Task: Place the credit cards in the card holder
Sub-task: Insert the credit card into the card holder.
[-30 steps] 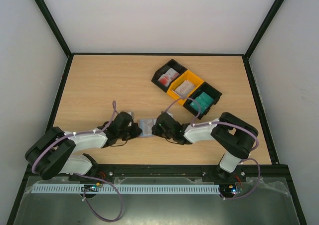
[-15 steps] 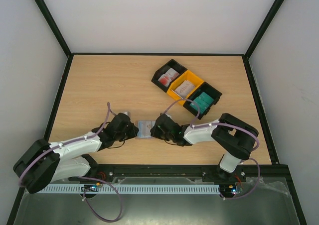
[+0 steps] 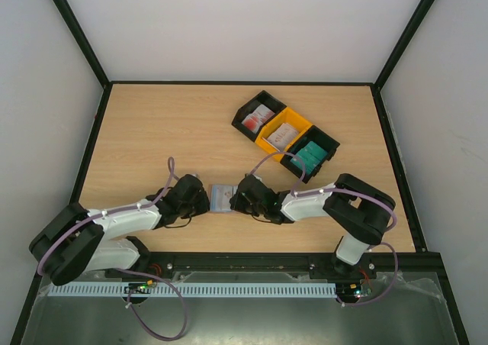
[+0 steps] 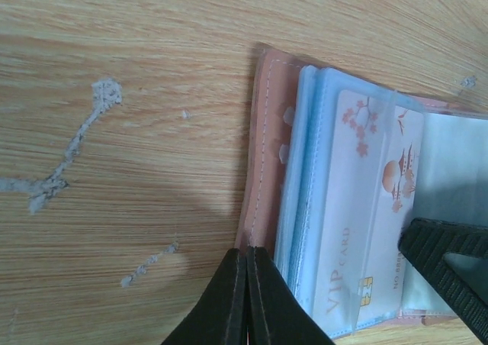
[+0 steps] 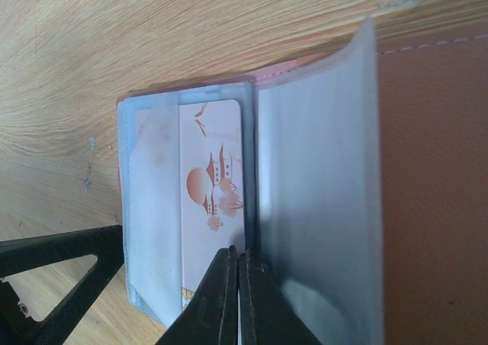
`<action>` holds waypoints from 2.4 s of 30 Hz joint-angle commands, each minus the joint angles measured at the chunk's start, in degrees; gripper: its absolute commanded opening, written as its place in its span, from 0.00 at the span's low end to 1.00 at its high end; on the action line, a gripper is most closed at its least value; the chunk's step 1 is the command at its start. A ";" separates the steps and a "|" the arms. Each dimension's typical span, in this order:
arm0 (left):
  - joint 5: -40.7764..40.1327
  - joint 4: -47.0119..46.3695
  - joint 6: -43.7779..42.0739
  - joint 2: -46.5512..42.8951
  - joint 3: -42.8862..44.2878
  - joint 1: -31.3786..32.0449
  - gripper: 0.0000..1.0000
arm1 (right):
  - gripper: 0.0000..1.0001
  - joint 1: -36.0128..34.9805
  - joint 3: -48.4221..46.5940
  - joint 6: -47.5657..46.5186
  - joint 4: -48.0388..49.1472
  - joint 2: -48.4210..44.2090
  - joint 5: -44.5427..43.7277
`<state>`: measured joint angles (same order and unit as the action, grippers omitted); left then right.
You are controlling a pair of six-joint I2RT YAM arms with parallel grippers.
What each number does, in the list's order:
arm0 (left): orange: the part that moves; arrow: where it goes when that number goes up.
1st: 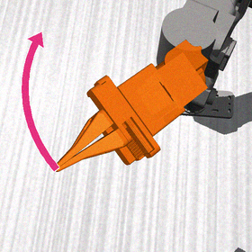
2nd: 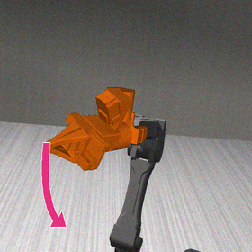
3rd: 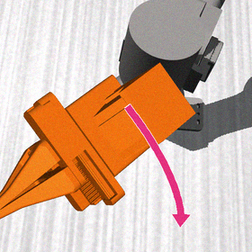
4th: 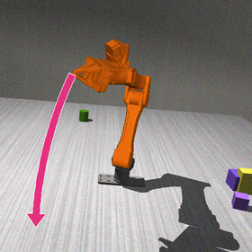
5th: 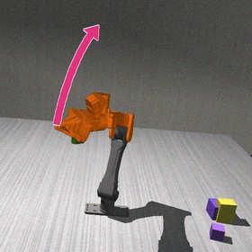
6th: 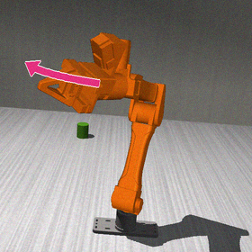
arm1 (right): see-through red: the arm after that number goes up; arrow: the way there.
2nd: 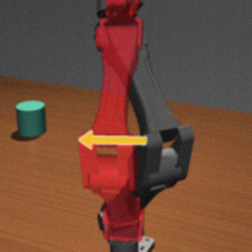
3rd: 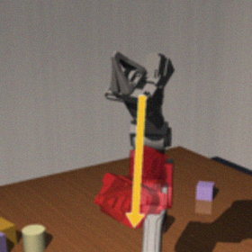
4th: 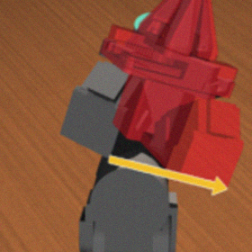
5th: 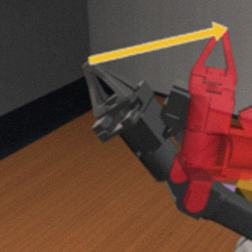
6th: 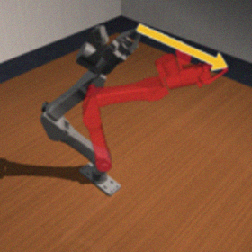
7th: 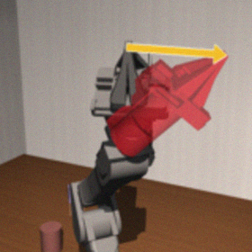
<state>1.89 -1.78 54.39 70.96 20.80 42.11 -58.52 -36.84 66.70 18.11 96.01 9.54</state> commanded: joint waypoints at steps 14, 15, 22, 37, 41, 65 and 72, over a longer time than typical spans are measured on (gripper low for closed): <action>2.40 -2.17 0.04 0.99 -1.96 1.19 0.02 | 0.02 -1.32 -3.59 -1.76 -1.47 1.97 0.29; 1.95 -1.77 0.16 0.76 -1.92 1.22 0.02 | 0.02 -1.28 -3.55 -2.19 -2.92 1.65 -1.09; 0.10 0.23 0.34 -2.42 -0.93 1.20 0.02 | 0.30 -1.26 -4.30 -5.68 -13.29 -4.15 -10.36; -5.98 6.90 2.83 -13.80 -2.06 -4.04 0.07 | 0.44 -9.28 -23.61 -14.22 -32.39 5.65 -22.64; -5.26 7.81 1.83 -16.39 -3.26 -6.58 0.07 | 0.41 -9.92 -25.32 -14.09 -33.56 8.21 -22.89; 0.02 5.27 0.50 -18.36 -5.21 -7.84 0.15 | 0.03 -10.12 -24.71 -12.73 -32.11 10.45 -23.36; 6.84 -0.29 0.48 -20.26 -6.53 -7.88 0.32 | 0.02 -10.07 -20.15 -10.82 -26.27 5.00 -23.69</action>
<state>4.03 2.15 55.51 51.90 15.62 34.57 -68.29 -59.51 53.84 -11.40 105.25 -11.97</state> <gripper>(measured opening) 0.279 0.020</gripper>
